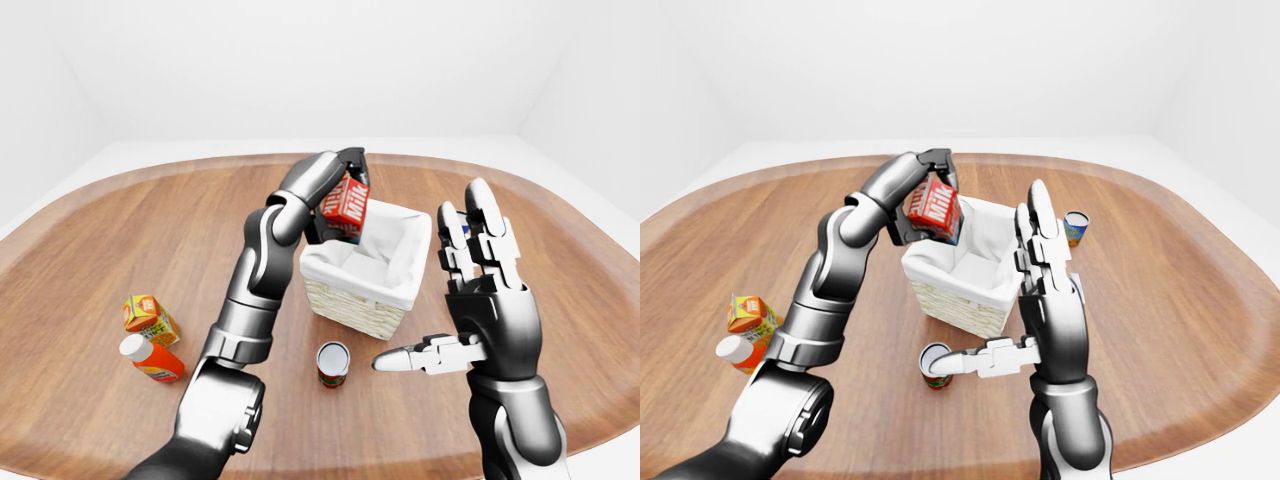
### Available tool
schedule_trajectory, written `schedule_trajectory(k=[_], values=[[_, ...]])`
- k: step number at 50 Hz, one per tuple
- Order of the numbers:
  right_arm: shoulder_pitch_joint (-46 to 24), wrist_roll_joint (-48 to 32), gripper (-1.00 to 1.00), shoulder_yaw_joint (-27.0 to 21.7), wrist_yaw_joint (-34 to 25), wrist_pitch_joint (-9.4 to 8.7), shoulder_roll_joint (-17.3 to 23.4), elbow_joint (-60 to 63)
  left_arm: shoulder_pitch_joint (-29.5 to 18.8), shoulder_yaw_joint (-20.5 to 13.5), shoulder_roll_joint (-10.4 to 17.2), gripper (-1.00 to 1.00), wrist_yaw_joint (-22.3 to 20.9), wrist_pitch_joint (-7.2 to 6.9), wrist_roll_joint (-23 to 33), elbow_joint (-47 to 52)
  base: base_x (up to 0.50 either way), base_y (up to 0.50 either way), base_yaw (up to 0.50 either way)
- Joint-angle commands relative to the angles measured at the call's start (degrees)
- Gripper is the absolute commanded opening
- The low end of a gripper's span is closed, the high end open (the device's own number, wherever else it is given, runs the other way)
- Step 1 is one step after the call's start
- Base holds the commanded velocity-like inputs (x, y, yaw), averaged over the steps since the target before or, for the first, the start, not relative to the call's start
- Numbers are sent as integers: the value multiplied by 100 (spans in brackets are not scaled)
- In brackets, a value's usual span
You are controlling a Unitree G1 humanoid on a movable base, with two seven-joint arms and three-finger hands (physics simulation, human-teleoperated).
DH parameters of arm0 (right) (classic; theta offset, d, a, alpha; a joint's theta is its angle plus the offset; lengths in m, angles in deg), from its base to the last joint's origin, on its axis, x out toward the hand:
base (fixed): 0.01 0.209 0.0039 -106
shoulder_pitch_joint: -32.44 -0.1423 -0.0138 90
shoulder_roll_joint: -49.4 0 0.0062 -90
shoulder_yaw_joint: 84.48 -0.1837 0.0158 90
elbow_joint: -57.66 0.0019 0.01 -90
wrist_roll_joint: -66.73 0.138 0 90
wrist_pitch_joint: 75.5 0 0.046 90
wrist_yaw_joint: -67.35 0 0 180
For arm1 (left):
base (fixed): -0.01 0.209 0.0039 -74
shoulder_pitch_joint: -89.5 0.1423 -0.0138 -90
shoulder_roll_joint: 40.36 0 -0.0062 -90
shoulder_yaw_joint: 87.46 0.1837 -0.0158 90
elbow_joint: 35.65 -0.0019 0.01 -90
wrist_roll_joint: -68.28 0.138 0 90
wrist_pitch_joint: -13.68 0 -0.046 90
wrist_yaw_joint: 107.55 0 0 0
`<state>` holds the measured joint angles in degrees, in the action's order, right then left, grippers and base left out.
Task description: Pick the milk and place it in the basket.
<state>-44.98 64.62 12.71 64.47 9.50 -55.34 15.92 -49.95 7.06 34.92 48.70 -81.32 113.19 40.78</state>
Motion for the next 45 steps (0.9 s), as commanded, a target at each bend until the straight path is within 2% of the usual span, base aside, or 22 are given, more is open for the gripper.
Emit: schedule_trajectory(k=[1,11,12,15,17,21,29,45], values=[[1,17,100,-7,-4,0,-3,-17,-179,49,-346,-100,414,0,-157,-351,0,0,0],[16,40,100,-31,-25,0,-3,6,-512,39,-449,-100,952,30,-365,-1269,0,0,0],[17,46,100,-40,-30,0,0,20,-581,30,-455,-100,1101,150,-408,-1548,0,0,0],[-1,74,100,-81,-42,0,-6,-21,-752,6,-447,-100,1290,294,-492,-1972,0,0,0],[5,65,100,-70,-46,0,-7,-21,-1004,-47,-440,-100,1515,454,-610,-2453,0,0,0],[2,88,100,-95,-57,0,-8,20,-1163,-40,-446,-100,1713,592,-693,-2822,0,0,0],[8,91,100,-95,-67,0,-12,0,-1296,-35,-496,-100,2144,993,-831,-3530,0,0,0],[21,89,100,-90,-67,0,-10,25,-1510,-67,-535,-100,2625,1000,-976,-4562,0,0,0]])
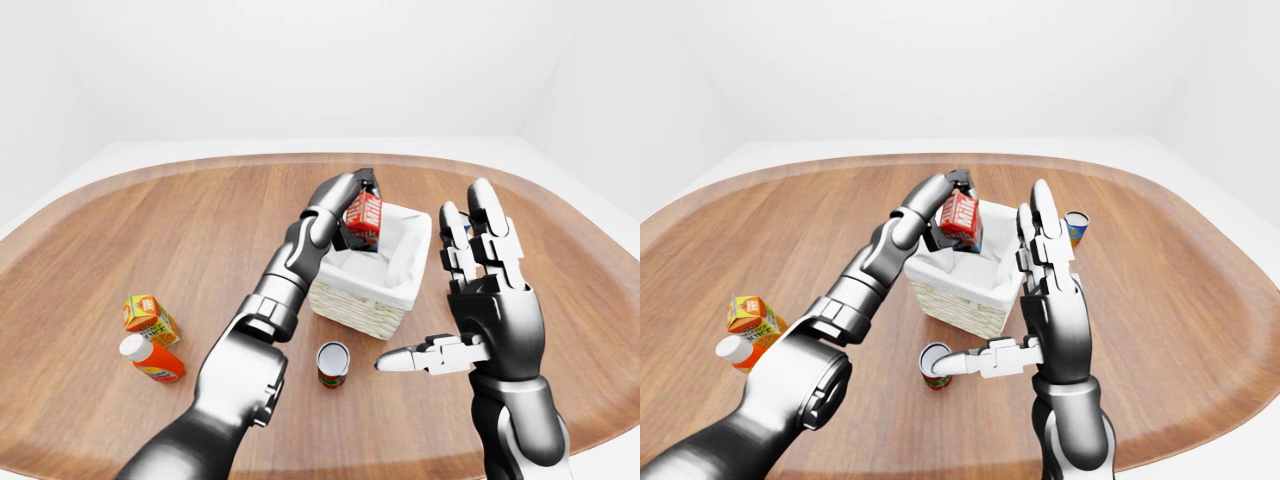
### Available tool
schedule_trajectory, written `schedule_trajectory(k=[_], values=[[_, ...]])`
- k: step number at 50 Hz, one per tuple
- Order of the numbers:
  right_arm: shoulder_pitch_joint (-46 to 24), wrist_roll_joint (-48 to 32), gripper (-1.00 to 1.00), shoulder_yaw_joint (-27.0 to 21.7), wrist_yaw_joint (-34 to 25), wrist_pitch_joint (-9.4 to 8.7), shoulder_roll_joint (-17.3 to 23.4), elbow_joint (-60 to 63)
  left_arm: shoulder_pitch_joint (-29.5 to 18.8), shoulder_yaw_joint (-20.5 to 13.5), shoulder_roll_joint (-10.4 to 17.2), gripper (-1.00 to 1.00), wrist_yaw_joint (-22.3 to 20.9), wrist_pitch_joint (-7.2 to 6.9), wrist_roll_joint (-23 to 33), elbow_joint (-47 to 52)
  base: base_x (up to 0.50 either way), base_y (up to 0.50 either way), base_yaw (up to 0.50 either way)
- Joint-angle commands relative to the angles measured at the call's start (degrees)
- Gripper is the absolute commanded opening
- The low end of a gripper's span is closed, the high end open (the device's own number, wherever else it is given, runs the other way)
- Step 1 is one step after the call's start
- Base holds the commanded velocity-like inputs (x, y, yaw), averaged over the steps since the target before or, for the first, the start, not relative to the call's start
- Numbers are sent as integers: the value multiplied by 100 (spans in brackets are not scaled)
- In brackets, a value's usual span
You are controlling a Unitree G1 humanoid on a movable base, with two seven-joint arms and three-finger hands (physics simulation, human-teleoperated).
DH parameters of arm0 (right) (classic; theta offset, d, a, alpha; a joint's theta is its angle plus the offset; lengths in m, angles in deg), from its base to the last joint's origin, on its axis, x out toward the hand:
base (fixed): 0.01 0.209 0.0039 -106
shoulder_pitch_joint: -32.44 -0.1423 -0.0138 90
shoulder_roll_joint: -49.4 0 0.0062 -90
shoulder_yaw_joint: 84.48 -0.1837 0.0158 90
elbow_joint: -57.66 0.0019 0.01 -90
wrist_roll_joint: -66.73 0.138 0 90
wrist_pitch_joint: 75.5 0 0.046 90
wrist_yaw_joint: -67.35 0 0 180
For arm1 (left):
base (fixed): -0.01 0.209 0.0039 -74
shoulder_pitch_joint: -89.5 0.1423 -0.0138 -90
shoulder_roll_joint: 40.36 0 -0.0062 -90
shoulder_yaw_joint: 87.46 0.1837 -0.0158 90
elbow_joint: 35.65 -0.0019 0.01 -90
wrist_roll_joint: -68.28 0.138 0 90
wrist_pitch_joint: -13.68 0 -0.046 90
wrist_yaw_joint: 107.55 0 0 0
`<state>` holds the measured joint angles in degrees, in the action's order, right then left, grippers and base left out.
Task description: Pick the milk and place it in the basket.
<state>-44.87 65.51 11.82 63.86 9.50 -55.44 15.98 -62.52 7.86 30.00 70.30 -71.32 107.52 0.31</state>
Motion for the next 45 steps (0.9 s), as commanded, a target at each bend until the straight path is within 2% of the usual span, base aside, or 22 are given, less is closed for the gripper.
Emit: schedule_trajectory(k=[1,12,45], values=[[1,8,100,-14,-4,0,-2,19,-280,-149,-49,-100,500,0,-414,-611,0,0,0],[6,14,100,-12,-13,0,-2,-19,-472,-162,-120,-100,721,0,-418,-1006,0,0,0],[19,37,100,-36,-38,0,-2,-35,-296,-146,-264,-100,1136,0,-339,-1447,0,0,0]])
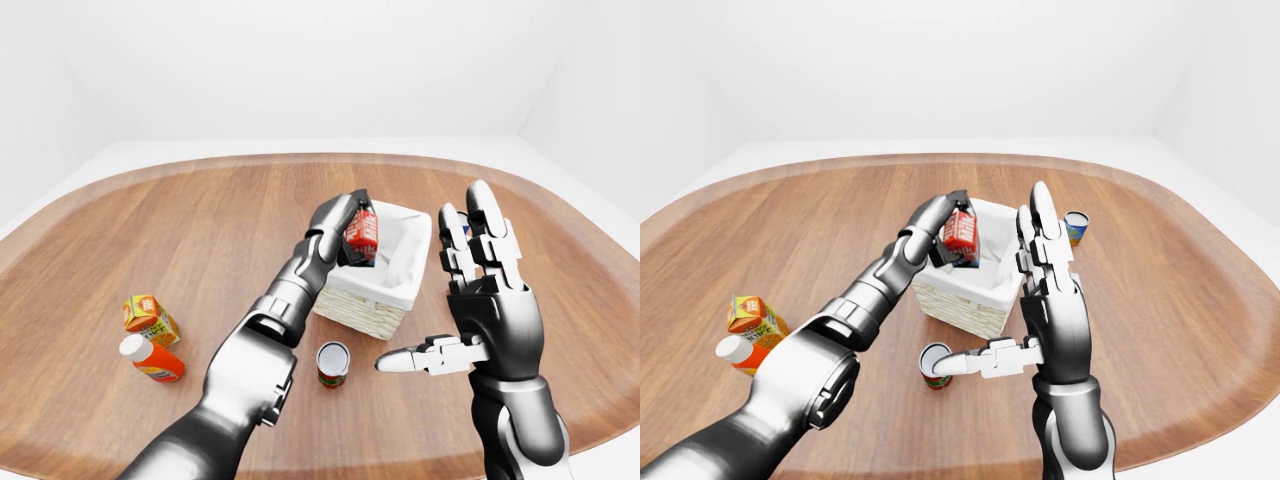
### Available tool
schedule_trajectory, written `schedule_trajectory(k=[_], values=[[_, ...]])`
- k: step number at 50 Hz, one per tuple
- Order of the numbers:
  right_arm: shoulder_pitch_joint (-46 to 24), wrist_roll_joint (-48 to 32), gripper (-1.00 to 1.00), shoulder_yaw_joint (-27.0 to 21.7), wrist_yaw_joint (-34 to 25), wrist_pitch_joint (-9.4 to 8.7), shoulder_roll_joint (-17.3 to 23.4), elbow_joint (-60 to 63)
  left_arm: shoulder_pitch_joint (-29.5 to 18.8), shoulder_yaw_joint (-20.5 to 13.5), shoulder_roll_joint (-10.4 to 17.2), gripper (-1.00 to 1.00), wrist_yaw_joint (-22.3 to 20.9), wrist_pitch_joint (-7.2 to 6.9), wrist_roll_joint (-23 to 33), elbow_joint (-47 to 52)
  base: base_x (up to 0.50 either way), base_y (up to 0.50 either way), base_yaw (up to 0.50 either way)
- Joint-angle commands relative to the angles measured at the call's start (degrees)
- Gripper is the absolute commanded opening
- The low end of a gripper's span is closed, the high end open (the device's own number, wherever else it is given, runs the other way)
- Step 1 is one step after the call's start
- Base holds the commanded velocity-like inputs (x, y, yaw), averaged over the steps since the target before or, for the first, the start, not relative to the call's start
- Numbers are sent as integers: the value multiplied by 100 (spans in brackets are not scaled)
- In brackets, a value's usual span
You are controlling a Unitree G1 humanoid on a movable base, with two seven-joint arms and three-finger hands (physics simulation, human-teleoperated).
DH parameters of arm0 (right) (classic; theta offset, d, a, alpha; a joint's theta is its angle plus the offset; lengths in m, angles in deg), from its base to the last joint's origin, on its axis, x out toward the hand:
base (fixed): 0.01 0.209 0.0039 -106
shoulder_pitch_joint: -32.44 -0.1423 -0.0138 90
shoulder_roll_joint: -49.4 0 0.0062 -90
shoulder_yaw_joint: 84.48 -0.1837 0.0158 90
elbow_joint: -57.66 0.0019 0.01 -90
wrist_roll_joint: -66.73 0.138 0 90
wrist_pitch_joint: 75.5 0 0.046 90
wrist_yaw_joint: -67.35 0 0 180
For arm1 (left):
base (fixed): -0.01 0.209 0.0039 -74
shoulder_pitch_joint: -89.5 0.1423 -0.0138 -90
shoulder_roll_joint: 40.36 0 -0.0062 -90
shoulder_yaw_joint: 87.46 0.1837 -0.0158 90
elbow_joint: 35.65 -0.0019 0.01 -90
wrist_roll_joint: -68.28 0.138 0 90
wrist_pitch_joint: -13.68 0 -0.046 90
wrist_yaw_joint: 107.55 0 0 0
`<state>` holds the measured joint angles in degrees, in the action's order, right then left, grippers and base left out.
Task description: Pick the milk and place it in the basket.
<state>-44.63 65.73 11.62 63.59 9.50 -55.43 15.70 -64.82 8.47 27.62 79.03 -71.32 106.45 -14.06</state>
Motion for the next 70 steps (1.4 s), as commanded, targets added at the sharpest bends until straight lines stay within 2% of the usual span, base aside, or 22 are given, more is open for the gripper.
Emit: schedule_trajectory(k=[1,38,39,40,41,42,43,64,70], values=[[-3,15,100,-19,-14,0,0,-9,-51,-208,-32,-100,264,0,-231,-6,0,0,0],[3,18,100,-23,-24,0,-1,14,102,-174,-84,-100,449,0,-34,-208,0,0,0],[2,20,100,-23,-27,0,-1,26,108,-178,-85,-97,447,0,-29,-214,0,0,0],[-5,24,100,-31,-26,0,-3,14,138,-165,-90,-14,393,0,-17,-215,0,0,0],[-5,24,100,-31,-27,0,-4,14,142,-164,-89,18,409,0,-5,-222,0,0,0],[0,17,100,-27,-27,0,-2,18,137,-173,-87,69,420,0,-3,-238,0,0,0],[1,17,100,-26,-28,0,-3,19,135,-176,-85,100,430,0,2,-245,0,0,0],[8,7,100,-10,-12,0,-4,30,143,-186,-89,100,492,0,11,-179,0,0,0],[6,6,100,-8,-9,0,-3,44,189,-341,-144,100,279,0,-386,-25,0,0,0]])
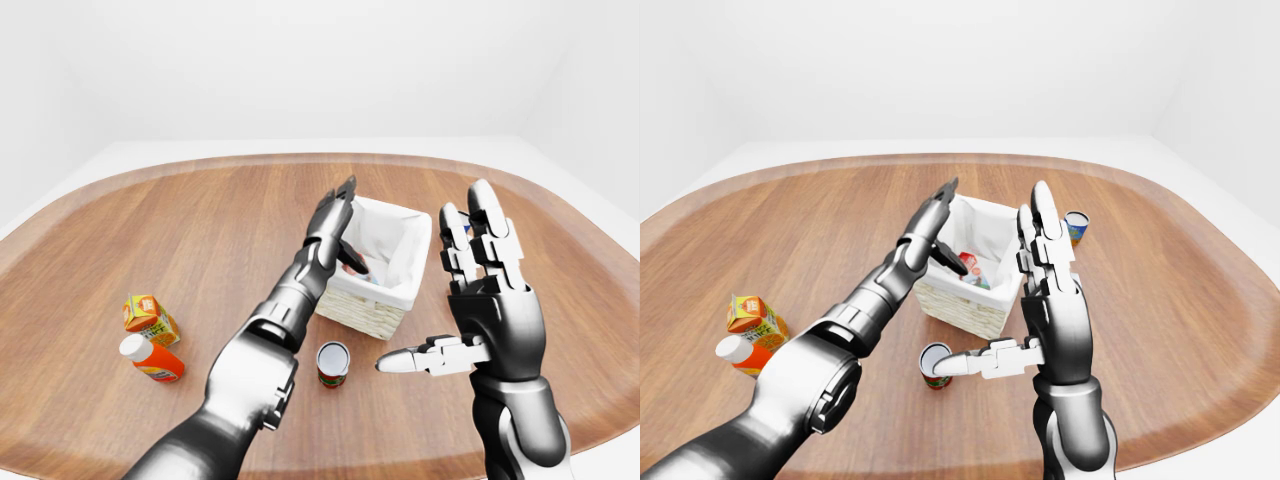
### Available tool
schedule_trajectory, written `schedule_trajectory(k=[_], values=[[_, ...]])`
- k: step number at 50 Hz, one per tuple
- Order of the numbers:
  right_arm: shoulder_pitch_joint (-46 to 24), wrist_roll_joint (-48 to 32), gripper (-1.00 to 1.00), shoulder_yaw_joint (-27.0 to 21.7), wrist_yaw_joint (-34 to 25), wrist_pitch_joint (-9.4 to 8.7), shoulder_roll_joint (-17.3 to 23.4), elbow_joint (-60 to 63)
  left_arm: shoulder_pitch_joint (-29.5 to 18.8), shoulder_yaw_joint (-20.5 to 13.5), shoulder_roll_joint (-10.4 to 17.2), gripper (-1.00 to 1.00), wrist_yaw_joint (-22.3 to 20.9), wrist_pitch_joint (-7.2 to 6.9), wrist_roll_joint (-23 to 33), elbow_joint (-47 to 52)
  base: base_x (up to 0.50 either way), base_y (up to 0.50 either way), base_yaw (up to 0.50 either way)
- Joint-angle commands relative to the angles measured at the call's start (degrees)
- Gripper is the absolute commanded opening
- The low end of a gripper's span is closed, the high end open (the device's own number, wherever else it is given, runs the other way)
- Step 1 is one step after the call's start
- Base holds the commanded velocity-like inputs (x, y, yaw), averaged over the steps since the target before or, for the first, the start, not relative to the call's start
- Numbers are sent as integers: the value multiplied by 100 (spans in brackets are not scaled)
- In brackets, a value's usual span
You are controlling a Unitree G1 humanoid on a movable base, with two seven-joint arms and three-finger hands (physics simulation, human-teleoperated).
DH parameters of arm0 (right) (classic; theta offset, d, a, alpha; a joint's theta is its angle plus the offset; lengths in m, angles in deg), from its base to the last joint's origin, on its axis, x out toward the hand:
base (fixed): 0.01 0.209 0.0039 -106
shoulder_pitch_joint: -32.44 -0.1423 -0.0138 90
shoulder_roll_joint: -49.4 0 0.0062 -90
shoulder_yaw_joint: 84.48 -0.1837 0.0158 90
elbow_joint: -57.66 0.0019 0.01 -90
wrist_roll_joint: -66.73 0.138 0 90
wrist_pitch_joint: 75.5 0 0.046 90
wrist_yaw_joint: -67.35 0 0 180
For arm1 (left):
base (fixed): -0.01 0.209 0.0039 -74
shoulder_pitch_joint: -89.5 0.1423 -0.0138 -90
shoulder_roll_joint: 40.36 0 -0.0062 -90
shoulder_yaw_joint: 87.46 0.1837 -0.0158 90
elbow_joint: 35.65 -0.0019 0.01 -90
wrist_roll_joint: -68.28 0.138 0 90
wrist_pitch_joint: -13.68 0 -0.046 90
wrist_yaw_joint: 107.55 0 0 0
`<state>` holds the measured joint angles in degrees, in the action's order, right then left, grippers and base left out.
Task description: Pick the milk and place it in the basket.
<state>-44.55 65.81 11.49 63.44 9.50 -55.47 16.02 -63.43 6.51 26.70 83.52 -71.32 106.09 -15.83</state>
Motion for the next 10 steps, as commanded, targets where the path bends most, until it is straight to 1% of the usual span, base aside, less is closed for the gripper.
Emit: schedule_trajectory(k=[1,3,4,8,10], values=[[-2,-9,100,8,9,0,1,4,63,-178,-66,100,-234,0,-478,182,0,0,0],[-6,-10,100,12,11,0,0,-4,99,-413,-173,100,-684,0,-1113,307,0,0,0],[-3,-9,100,10,7,0,2,-36,146,-546,-248,100,-995,0,-1553,451,0,0,0],[-5,-17,100,11,6,0,4,-63,247,-522,-296,100,-1329,0,-2471,732,0,0,0],[-21,-1,100,-6,6,0,1,-5,243,-658,-310,100,-1555,0,-3120,914,0,0,0]])
